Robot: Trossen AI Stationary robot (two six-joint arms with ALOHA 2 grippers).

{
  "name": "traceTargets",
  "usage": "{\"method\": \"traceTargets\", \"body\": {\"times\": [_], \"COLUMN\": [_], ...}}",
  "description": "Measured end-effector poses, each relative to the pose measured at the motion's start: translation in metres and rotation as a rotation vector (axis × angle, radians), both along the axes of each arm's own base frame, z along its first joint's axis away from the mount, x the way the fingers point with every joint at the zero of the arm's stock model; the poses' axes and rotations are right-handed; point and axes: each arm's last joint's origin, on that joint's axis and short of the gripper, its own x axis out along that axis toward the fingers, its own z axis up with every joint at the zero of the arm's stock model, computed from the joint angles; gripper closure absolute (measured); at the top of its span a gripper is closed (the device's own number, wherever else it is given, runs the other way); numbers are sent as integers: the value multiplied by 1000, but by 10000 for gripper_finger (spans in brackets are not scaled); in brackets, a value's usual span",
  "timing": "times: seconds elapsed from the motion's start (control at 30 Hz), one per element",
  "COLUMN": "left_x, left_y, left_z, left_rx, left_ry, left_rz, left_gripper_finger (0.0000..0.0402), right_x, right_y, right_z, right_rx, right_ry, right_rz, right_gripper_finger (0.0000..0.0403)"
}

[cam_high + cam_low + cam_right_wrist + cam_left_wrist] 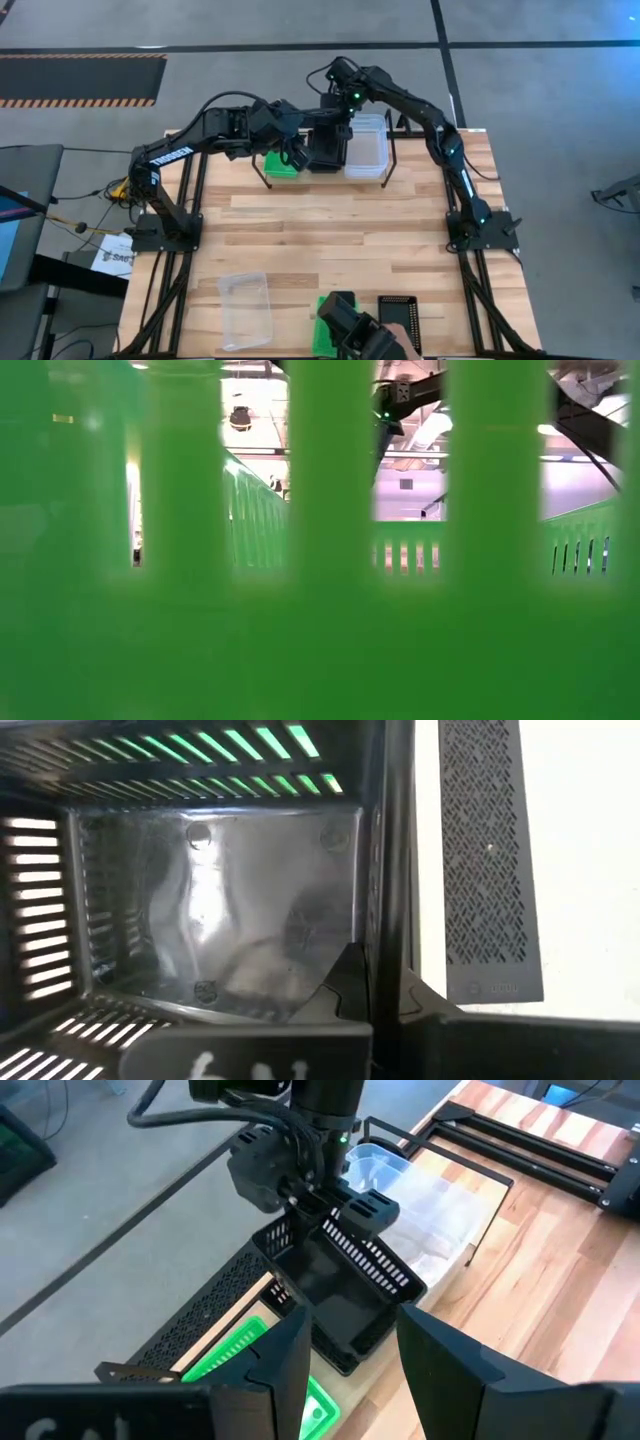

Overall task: Stack baskets on shelf by color
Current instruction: Stack the top black bin into the black bin on the shelf

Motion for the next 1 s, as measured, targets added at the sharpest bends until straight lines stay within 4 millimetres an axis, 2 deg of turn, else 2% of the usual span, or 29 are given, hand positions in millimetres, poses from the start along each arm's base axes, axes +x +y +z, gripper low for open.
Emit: {"method": "traceTargets", "body": {"times": [0.33,0.57,0.73,1.0], "left_x": [0,0,0,0], "left_y": [0,0,0,0], "left_z": [0,0,0,0], "left_rx": [3,13,16,17], "left_ry": [3,7,8,8], "left_rz": [-3,-4,-3,-3], "left_gripper_finger": [262,262,262,262], "right_x": [11,14,22,28], "right_y": [-4,-7,-6,-3], "right_z": [-31,-42,-58,-60], "right_rx": [40,57,77,53], "right_ry": [51,53,73,53], "right_rz": [23,37,61,90], "right_gripper_finger": [403,403,403,403]}}
